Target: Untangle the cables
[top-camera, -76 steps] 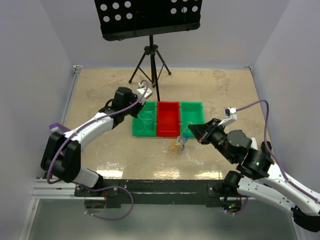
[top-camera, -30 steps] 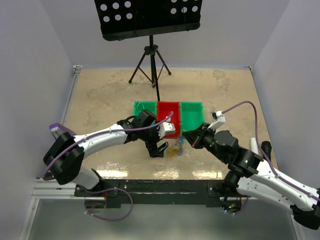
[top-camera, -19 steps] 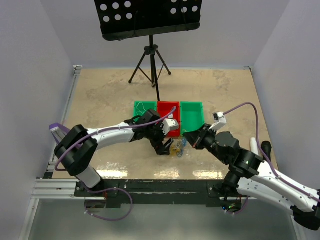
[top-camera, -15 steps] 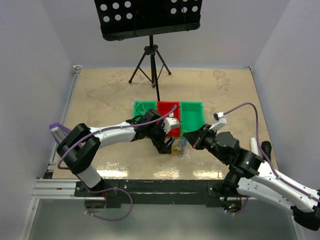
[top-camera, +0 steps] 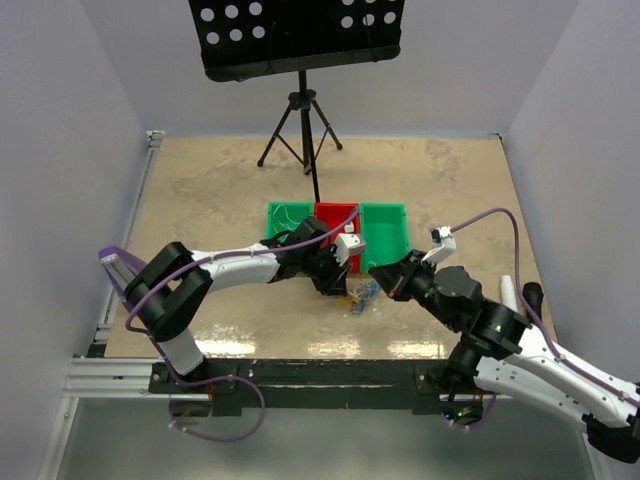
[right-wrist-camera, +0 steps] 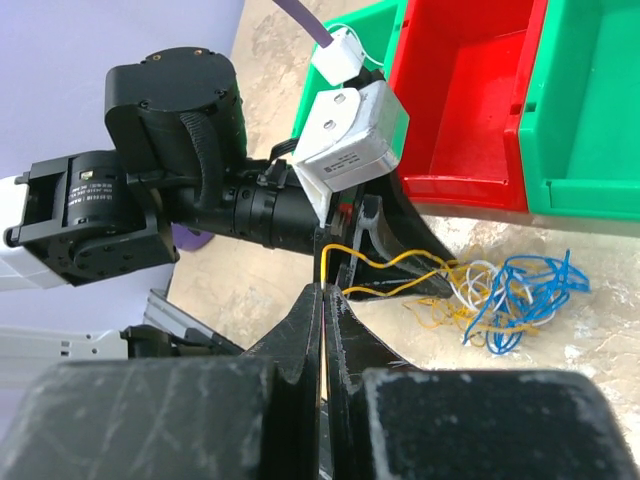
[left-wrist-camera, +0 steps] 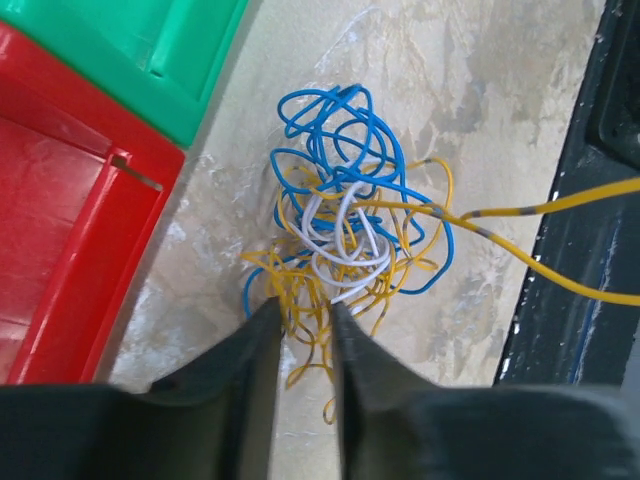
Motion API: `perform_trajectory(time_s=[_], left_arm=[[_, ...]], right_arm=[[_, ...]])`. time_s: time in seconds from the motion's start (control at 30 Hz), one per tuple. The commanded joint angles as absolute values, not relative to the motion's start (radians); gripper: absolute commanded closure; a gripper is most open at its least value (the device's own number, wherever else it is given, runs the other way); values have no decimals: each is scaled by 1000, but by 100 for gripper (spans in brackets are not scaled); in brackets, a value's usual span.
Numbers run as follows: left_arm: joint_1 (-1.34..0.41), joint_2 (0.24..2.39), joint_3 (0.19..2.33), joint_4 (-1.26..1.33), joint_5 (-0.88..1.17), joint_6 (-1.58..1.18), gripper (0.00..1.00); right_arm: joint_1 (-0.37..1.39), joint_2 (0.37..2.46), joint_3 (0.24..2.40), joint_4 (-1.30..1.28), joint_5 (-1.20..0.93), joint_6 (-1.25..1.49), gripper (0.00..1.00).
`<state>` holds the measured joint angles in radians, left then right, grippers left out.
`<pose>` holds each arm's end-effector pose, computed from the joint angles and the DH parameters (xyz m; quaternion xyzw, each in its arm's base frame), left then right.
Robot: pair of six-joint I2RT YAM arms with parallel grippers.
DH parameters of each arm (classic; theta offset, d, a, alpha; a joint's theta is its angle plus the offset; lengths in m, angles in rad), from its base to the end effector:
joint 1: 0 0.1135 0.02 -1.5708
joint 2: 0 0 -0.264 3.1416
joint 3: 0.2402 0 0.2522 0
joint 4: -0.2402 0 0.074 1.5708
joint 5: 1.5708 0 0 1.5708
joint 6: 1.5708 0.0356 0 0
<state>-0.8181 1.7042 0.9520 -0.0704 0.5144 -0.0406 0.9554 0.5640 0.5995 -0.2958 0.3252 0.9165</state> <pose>0.2240 -0.2648 0.1746 0.4272 0.7978 -0.3624 0.2228 0.0922 0.1107 0.2956 0.0834 0.7842 0.4080 0.4600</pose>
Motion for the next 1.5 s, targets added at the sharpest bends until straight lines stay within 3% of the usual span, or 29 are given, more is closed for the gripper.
perform_trajectory(time_s=[0.0,0.17,0.47,0.77,1.1,1.33,1.47], left_arm=[[-827,1691,983,-64,552,-20,80],[-827,1643,980,-112,543,-5,100],[-827,1551,1052,-358,551,150,100],[-761,1353,1075,-666,397,366,100],[-609,1123,913,-693,117,535,100],[-598,1049,769,-684,20,621,100],[-598,1051,804,-706,89,601,100]], right_arm=[[960,546,629,-316,367,923,100],[959,555,650,-339,387,920,100],[960,560,689,-403,440,940,100],[959,583,851,-524,619,991,100],[959,534,1104,-733,929,1058,100],[959,520,1232,-781,976,1010,100],[959,522,1238,-739,928,940,100]])
